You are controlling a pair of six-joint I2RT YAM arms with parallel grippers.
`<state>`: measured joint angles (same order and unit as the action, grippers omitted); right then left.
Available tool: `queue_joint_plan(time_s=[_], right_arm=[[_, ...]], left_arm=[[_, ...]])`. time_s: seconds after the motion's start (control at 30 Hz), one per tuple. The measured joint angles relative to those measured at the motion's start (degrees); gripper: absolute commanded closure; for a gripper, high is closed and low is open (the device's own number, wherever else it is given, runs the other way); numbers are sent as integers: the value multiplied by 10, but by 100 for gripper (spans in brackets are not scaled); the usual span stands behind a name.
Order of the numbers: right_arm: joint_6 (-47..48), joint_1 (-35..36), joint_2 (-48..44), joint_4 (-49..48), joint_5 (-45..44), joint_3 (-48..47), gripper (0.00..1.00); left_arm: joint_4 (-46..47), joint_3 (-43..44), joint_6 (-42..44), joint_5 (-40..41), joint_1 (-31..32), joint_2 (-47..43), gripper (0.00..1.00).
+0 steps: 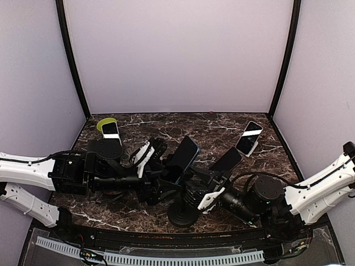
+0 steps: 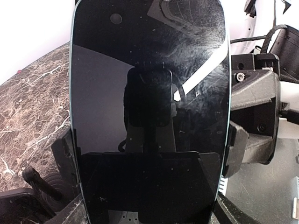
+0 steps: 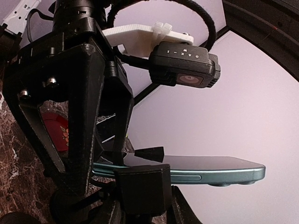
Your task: Remove the phone from the phone stand
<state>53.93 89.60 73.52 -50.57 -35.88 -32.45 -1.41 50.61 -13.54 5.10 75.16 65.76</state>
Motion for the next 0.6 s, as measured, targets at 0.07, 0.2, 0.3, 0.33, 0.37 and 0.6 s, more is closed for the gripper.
queue_joint_plan(time_s=[0.07, 0.2, 0.3, 0.33, 0.37, 0.6], right_arm=[[0, 1, -4, -4, 3, 5, 100], [0, -2, -16, -9, 0, 19, 100], [0, -1, -20, -12, -7, 25, 100], [0, -1, -20, -13, -10, 26, 100], [2, -1, -20, -14, -10, 26, 100], [45, -1, 8, -69, -30, 29, 100]], left_arm=[[6, -5, -3, -2, 0, -3, 57], [17, -6, -7, -20, 6, -15, 57], [24, -6, -7, -18, 9, -22, 57], [30, -6, -7, -15, 7, -25, 57], [35, -6, -7, -14, 6, -28, 57], [74, -10, 3, -31, 2, -38, 58]])
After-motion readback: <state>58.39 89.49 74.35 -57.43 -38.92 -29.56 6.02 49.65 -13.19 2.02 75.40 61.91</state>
